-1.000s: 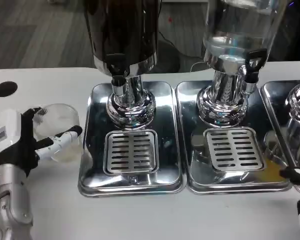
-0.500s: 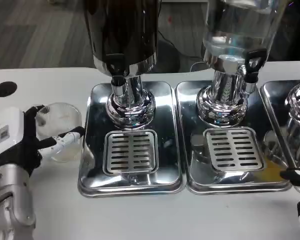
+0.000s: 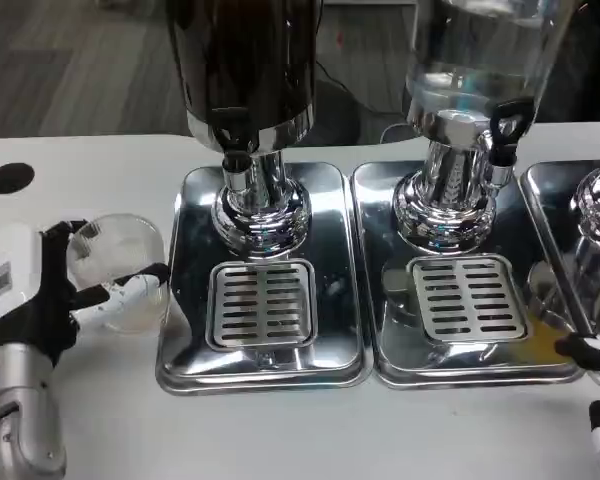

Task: Grasp the cup under the faucet to collect the drink, then remove the cup.

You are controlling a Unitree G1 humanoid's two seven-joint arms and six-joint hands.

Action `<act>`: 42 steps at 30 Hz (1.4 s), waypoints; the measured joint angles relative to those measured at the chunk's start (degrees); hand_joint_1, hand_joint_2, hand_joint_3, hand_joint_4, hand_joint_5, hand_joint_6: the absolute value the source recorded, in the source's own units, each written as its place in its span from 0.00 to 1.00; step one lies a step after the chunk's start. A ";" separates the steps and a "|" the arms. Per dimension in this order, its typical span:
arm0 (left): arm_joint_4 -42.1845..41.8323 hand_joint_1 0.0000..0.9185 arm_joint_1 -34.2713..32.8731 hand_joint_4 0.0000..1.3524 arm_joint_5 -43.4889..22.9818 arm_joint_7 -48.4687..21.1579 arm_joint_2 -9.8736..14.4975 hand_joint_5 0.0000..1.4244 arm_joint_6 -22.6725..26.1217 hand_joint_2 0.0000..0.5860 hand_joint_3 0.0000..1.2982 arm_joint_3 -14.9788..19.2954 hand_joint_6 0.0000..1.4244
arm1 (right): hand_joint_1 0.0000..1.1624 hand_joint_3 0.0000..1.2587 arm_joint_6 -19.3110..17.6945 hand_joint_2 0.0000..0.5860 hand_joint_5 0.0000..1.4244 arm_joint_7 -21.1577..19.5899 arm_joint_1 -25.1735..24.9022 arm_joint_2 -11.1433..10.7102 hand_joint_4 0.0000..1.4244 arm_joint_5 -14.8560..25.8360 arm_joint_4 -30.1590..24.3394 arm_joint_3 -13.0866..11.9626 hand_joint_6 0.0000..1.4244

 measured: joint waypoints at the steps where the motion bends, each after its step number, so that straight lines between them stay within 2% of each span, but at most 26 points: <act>1: -0.04 0.45 0.14 0.31 0.00 0.00 -0.06 0.46 -0.22 0.20 0.31 0.12 0.66 | 0.44 0.24 0.00 0.88 0.17 0.01 -0.04 0.02 0.14 0.00 0.04 0.02 0.14; 9: -1.60 0.44 1.05 0.31 -0.08 0.69 -0.65 0.46 -2.00 0.20 0.31 1.76 0.66 | 0.44 0.24 0.01 0.87 0.17 0.05 -0.17 0.13 0.14 -0.09 0.96 0.03 0.14; 23: -3.20 0.44 1.26 0.31 -0.23 1.05 -2.41 0.46 -4.57 0.20 0.31 2.56 0.66 | 0.45 0.24 0.23 0.87 0.17 0.12 -1.15 0.21 0.14 -0.22 1.21 0.39 0.14; 32: -1.63 0.44 0.27 0.31 0.16 1.12 -4.47 0.46 -5.64 0.21 0.31 -0.84 0.66 | 0.45 0.24 0.63 0.87 0.17 0.14 -1.66 0.22 0.15 -0.23 1.85 0.44 0.14; 42: -1.27 0.43 -0.90 0.31 0.17 1.14 -5.60 0.46 -5.78 0.21 0.31 -3.14 0.66 | 0.45 0.24 0.66 0.87 0.18 0.15 -2.11 0.22 0.15 -0.23 2.61 0.57 0.14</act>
